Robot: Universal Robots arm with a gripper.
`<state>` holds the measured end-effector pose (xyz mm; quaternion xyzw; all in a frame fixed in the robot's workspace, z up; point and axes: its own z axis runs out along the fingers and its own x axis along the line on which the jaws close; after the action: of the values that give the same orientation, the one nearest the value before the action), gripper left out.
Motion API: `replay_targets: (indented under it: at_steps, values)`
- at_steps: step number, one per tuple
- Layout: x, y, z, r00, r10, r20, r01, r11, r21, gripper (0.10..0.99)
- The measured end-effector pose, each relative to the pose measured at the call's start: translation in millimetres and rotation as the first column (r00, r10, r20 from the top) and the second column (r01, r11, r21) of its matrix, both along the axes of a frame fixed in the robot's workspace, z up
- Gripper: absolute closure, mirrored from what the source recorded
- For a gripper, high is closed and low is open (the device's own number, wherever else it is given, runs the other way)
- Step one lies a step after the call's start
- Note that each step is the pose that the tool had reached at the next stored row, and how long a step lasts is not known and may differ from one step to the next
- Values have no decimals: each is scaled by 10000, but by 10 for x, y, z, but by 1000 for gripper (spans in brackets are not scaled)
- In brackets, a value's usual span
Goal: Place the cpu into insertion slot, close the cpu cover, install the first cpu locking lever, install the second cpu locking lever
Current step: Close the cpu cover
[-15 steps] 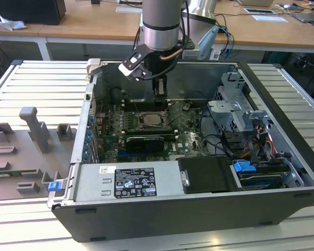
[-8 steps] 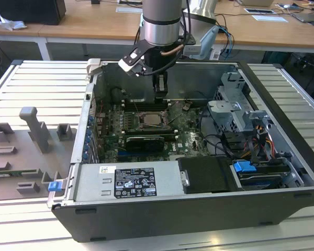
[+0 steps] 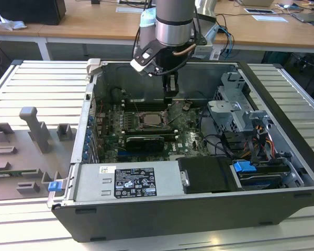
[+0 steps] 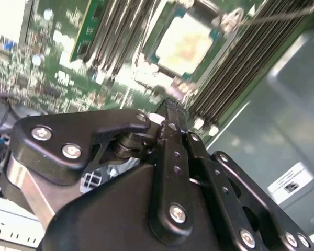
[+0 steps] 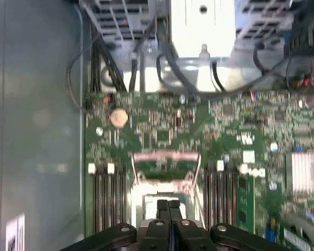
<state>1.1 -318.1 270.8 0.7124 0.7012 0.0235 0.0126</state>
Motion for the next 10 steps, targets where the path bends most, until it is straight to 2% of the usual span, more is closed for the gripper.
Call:
replay_targets:
  at_steps: [4,10]
  values:
    - [129,8,-10,10000,6,-2,-6,10000,-2,980]
    - [246,20,-21,10000,12,-1,-12,10000,-2,980]
